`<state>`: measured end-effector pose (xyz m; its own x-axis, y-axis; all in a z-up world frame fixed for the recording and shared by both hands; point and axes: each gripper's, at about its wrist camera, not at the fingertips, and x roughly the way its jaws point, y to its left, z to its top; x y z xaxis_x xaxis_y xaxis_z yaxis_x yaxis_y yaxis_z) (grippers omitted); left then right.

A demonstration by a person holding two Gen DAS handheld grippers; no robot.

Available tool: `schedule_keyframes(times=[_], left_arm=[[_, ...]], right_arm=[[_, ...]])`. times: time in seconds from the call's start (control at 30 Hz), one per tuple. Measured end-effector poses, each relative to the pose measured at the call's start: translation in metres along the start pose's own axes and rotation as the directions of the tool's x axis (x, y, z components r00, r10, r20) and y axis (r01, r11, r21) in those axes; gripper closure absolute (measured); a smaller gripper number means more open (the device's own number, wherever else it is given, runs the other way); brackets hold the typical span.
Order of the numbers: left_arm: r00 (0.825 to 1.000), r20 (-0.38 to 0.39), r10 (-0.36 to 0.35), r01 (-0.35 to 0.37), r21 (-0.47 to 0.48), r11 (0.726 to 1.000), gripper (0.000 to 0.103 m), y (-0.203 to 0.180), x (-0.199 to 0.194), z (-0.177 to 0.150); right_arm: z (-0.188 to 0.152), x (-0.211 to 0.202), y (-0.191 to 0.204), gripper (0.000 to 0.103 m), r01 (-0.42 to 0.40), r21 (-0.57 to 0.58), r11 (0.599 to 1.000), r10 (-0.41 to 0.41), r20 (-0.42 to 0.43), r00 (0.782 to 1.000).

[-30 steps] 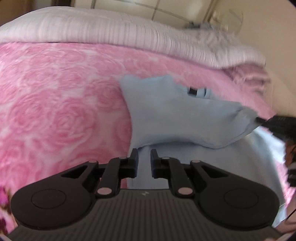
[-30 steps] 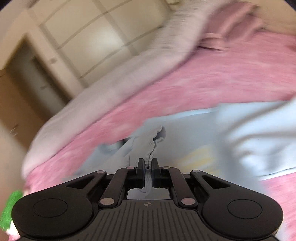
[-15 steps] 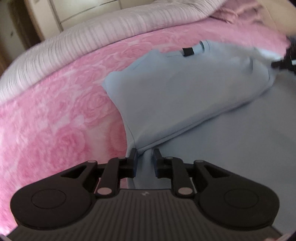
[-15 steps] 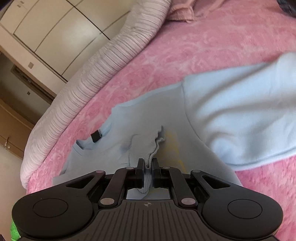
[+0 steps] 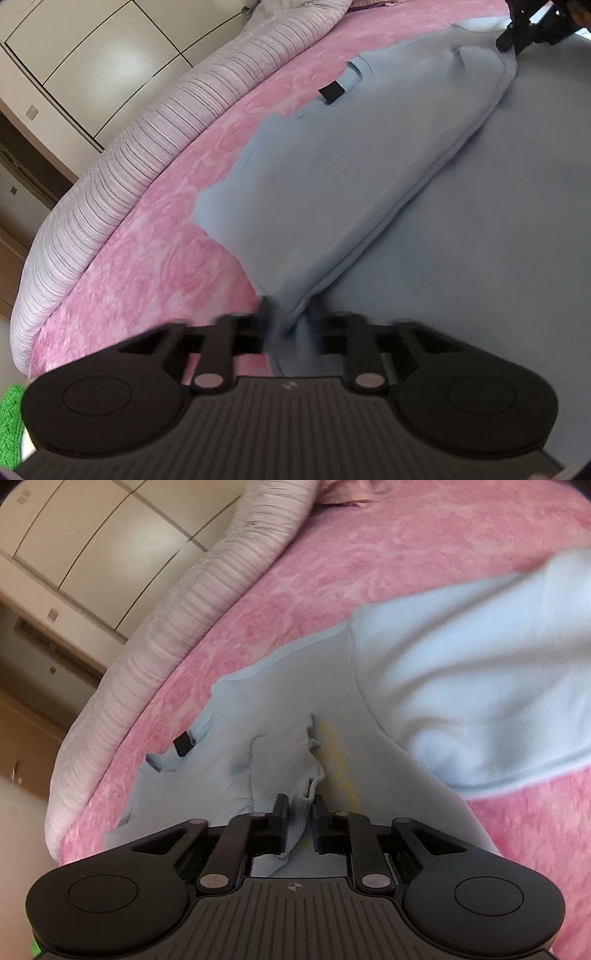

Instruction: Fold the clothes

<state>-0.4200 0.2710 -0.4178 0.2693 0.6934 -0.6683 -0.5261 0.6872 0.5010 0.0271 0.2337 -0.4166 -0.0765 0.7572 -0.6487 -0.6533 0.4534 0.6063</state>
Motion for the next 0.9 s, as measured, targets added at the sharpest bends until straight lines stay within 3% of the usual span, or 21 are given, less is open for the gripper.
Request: schedule_keyframes(times=[0.07, 0.17, 0.23, 0.3, 0.33, 0.47, 0.5, 0.57, 0.63, 0.7, 0.83, 0.9], left_arm=[[1.0, 0.02, -0.017, 0.02, -0.135, 0.991, 0.092, 0.015, -0.004, -0.002], [0.998, 0.033, -0.051, 0.058, -0.319, 0.946, 0.093, 0.03, -0.005, -0.014], [0.996, 0.032, -0.08, 0.086, -0.426, 0.901, 0.093, 0.038, -0.002, -0.022], [0.994, 0.022, -0.105, 0.103, -0.47, 0.876, 0.092, 0.042, 0.001, -0.022], [0.994, 0.02, -0.111, 0.107, -0.487, 0.867, 0.092, 0.044, 0.001, -0.02], [0.991, 0.003, -0.137, 0.119, -0.514, 0.85, 0.088, 0.054, -0.003, -0.014], [0.991, 0.019, -0.136, 0.125, -0.533, 0.837, 0.087, 0.058, -0.01, -0.015], [0.99, 0.05, -0.134, 0.139, -0.571, 0.809, 0.087, 0.066, -0.023, -0.017], [0.987, 0.091, -0.13, 0.159, -0.621, 0.768, 0.088, 0.077, -0.036, -0.02], [0.984, 0.121, -0.134, 0.18, -0.651, 0.738, 0.088, 0.082, -0.041, -0.018], [0.982, 0.098, -0.164, 0.19, -0.58, 0.792, 0.088, 0.064, -0.021, 0.0], [0.983, 0.053, -0.178, 0.176, -0.575, 0.799, 0.086, 0.056, -0.005, 0.003]], right_arm=[[0.001, -0.005, 0.014, 0.098, 0.004, -0.106, 0.994, 0.001, 0.046, 0.999], [-0.001, -0.025, 0.036, 0.098, -0.065, -0.268, 0.961, 0.109, 0.153, 0.982], [-0.002, -0.02, 0.037, 0.098, 0.023, -0.285, 0.958, 0.017, 0.139, 0.99], [-0.004, 0.0, 0.019, 0.098, 0.105, -0.21, 0.972, -0.097, 0.048, 0.994], [-0.006, 0.006, 0.012, 0.098, 0.119, -0.189, 0.975, -0.116, 0.024, 0.993], [-0.008, 0.001, 0.013, 0.094, 0.124, -0.182, 0.976, -0.117, 0.045, 0.992], [-0.006, 0.001, 0.013, 0.092, 0.13, -0.172, 0.976, -0.125, 0.041, 0.991], [-0.007, -0.009, 0.018, 0.077, 0.184, -0.191, 0.964, -0.173, 0.075, 0.982], [-0.009, -0.019, 0.023, 0.072, 0.247, -0.211, 0.946, -0.225, 0.122, 0.967], [-0.012, -0.028, 0.027, 0.072, 0.216, -0.222, 0.951, -0.189, 0.137, 0.972], [-0.021, -0.024, 0.038, 0.072, 0.092, -0.294, 0.951, -0.069, 0.088, 0.994], [-0.025, -0.006, 0.036, 0.072, 0.129, -0.307, 0.943, -0.125, 0.033, 0.992]])
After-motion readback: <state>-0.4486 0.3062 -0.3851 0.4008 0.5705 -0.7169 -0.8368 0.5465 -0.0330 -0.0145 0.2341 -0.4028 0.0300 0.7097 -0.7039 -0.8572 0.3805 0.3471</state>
